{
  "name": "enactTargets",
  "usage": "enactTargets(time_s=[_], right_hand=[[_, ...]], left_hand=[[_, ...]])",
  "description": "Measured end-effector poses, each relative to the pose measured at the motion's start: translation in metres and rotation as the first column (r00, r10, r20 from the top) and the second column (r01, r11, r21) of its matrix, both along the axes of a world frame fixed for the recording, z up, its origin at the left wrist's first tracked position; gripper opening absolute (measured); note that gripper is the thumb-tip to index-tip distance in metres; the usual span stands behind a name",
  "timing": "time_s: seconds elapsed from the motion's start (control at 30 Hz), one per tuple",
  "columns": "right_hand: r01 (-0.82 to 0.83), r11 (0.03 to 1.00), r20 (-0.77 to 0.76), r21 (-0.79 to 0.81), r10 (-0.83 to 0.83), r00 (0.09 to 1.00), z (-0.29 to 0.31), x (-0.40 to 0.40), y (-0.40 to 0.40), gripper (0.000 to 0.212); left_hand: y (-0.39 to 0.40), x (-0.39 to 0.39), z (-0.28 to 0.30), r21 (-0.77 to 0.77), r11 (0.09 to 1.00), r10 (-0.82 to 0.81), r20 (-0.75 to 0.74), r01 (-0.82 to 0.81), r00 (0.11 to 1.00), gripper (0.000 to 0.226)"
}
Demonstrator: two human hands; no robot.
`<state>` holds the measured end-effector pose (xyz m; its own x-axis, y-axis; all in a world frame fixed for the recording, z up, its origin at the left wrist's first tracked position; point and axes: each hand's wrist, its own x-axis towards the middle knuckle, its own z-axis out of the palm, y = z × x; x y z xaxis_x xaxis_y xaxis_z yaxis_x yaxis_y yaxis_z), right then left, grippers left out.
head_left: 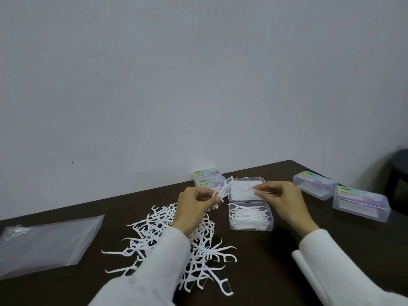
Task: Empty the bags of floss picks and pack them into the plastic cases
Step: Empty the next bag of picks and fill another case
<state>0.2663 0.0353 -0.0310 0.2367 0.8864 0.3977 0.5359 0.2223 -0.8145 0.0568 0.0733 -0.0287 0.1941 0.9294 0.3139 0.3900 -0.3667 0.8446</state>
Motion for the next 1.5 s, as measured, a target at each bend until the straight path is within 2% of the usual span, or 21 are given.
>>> enactTargets(time_s=[0.13,0.2,0.33,0.5,0.57,0.67,0.8,1.0,1.17,1.27,1.4,1.5], right_hand=[[-0.060,0.985,0.266,-0.164,0.103,0.959,-0.010,-0.003,0.005,0.017],[-0.032,0.987,0.306,-0.158,0.079,0.949,-0.011,-0.003,0.004,0.018],[0.035,0.998,0.253,-0.052,-0.020,0.967,-0.007,0.001,0.002,0.023],[0.113,0.993,0.106,-0.027,-0.110,0.988,-0.007,0.009,0.004,0.020],[0.123,0.991,0.044,-0.044,-0.121,0.992,-0.006,0.012,0.004,0.018],[0.109,0.986,0.053,-0.127,-0.103,0.993,-0.007,0.013,0.004,0.015],[0.073,0.975,0.084,-0.211,-0.057,0.995,-0.007,0.012,0.004,0.011],[0.045,0.970,0.159,-0.238,-0.006,0.987,-0.005,0.014,0.001,0.015],[0.037,0.969,0.226,-0.245,0.020,0.974,-0.002,0.011,-0.002,0.019],[0.018,0.957,0.291,-0.291,0.070,0.954,0.002,0.009,-0.005,0.022],[0.045,0.941,0.413,-0.337,0.104,0.905,0.004,0.010,-0.007,0.025],[0.043,0.942,0.432,-0.334,0.112,0.895,0.004,0.010,-0.009,0.016]], left_hand=[[0.004,-0.003,-0.002,0.027,0.996,0.080,0.003,-0.080,0.997,0.009],[0.004,-0.001,-0.003,0.046,0.996,0.078,-0.021,-0.077,0.997,0.010],[-0.002,0.010,-0.004,0.099,0.995,0.034,-0.098,-0.024,0.995,0.008],[-0.010,0.032,-0.002,0.230,0.973,0.046,-0.279,0.020,0.959,0.017],[-0.014,0.040,-0.002,0.287,0.957,0.079,-0.376,0.035,0.923,0.022],[-0.016,0.049,-0.004,0.355,0.933,0.133,-0.482,0.055,0.866,0.025],[-0.015,0.053,-0.008,0.357,0.932,0.147,-0.516,0.056,0.844,0.027],[-0.009,0.047,-0.009,0.238,0.967,0.015,-0.409,0.091,0.912,0.032],[-0.001,0.035,-0.010,0.064,0.998,0.005,-0.136,0.004,0.991,0.019],[0.005,0.028,-0.007,-0.048,0.998,0.043,-0.108,-0.049,0.993,0.015],[0.006,0.025,0.002,-0.227,0.972,-0.088,-0.091,0.065,0.992,0.017],[0.007,0.022,0.003,-0.252,0.964,-0.116,-0.113,0.085,0.987,0.020]])
